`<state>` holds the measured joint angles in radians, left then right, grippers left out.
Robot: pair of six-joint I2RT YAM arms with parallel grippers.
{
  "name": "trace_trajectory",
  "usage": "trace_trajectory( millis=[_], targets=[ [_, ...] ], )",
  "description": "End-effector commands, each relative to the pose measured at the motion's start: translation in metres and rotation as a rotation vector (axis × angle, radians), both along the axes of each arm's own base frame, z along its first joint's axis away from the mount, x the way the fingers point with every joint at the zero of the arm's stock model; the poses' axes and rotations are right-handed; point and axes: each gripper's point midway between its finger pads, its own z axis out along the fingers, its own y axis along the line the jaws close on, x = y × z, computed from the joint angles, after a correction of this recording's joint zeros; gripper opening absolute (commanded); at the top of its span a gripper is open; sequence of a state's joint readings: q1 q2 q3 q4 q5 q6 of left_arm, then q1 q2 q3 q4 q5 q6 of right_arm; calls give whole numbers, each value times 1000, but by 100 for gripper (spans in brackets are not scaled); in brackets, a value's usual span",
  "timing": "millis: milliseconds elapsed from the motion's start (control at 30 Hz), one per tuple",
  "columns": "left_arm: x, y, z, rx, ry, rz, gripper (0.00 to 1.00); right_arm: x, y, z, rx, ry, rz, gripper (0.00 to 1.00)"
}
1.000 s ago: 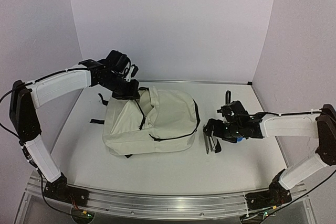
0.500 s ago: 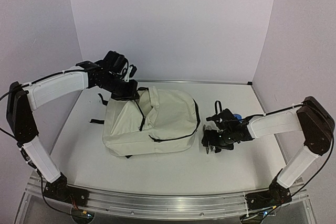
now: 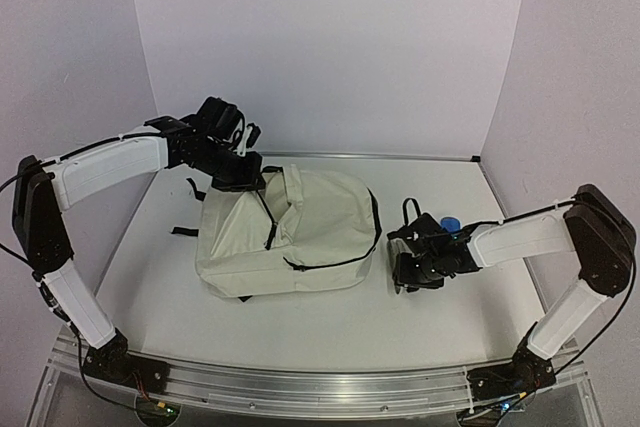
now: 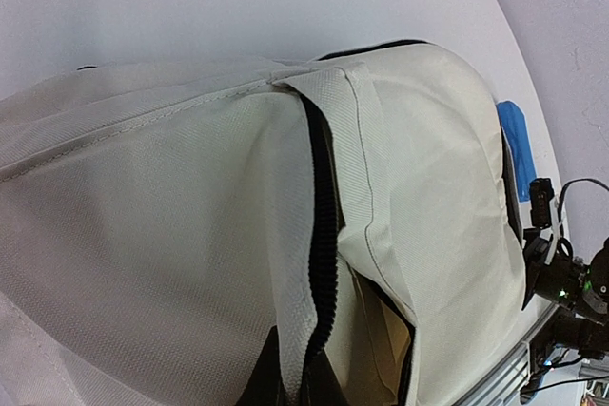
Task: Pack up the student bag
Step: Pick up the stationery from the center of the board.
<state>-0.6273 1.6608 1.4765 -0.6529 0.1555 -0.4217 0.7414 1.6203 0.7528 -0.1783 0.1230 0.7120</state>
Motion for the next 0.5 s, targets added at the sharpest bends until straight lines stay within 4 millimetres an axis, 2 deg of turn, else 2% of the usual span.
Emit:
trace_trajectory(
  millis=[0,33,100,233,267,367,467],
  targets=[
    [10,-6,44,-105,-95,16,0,9,-4,30,1,-79,-30,53],
    [10,-6,45,-111,-97,16,0,11,-4,37,10,-97,-33,52],
    [9,-8,46,-122,-92,8,0,16,-4,65,39,-164,-35,50],
    [5,-14,49,-152,-92,-23,0,18,-6,110,76,-251,-22,47],
    [3,-18,50,-167,-95,-49,0,19,-3,130,102,-285,-1,46],
    [0,-28,52,-191,-94,-111,0,19,5,172,144,-352,67,42],
    [-3,-35,49,-200,-76,-158,0,22,11,199,158,-389,107,39]
  ],
)
